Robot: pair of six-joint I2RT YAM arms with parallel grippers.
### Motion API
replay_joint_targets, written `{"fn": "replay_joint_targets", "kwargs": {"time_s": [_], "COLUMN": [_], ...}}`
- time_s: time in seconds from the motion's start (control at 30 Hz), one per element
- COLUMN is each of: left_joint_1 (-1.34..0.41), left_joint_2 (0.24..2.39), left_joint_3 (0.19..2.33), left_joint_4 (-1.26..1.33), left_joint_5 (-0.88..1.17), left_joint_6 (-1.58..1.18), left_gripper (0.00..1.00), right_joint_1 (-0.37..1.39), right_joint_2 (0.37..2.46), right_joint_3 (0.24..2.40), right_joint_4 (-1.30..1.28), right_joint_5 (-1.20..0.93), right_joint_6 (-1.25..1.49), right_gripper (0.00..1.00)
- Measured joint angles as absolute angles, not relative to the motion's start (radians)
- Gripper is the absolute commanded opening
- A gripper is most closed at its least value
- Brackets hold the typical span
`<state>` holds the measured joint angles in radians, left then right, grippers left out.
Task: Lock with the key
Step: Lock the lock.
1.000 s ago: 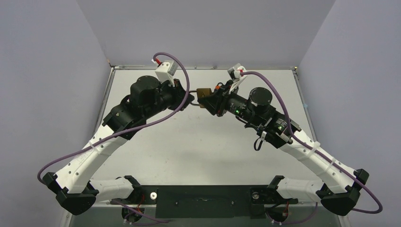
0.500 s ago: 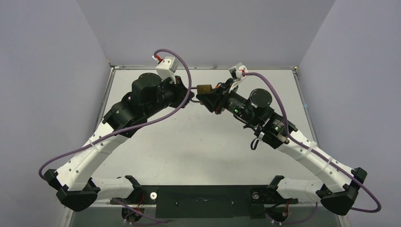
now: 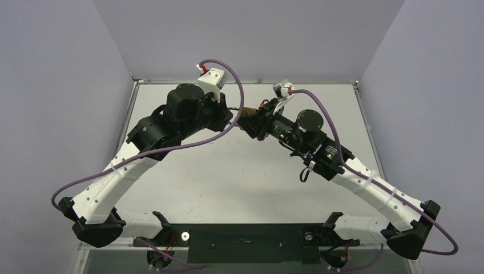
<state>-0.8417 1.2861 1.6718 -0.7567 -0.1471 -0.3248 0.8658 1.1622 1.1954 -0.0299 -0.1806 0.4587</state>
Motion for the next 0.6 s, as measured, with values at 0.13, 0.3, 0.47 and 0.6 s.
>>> {"fn": "replay_joint_targets", "kwargs": {"time_s": [0.13, 0.3, 0.47, 0.6], "left_joint_1": [-0.858, -0.892, -0.913, -0.925], "left_joint_2": [1.301, 1.310, 1.310, 1.302], "left_joint_3": [1.702, 1.713, 1.713, 1.702], "left_joint_4": [-0.793, -0.797, -0.797, -0.774], "left_joint_5": [-0.164, -0.215, -0.248, -0.264], "left_joint_6": [-0.281, -0.263, -0.277, -0.291], "left_gripper": [0.00, 0.00, 0.00, 0.00], "right_joint_1": [0.867, 0.867, 0.862, 0.856], "right_joint_2": [1.162, 1.161, 1.161, 1.161], "right_joint_3": [1.188, 1.188, 1.205, 1.227], "right_joint_4": [-0.032, -0.038, -0.062, -0.091], "right_joint_5": [-0.191, -0.191, -0.202, -0.215], "right_joint_6": [0.464, 0.464, 0.464, 0.463], "right_gripper": [0.00, 0.00, 0.00, 0.00]}}
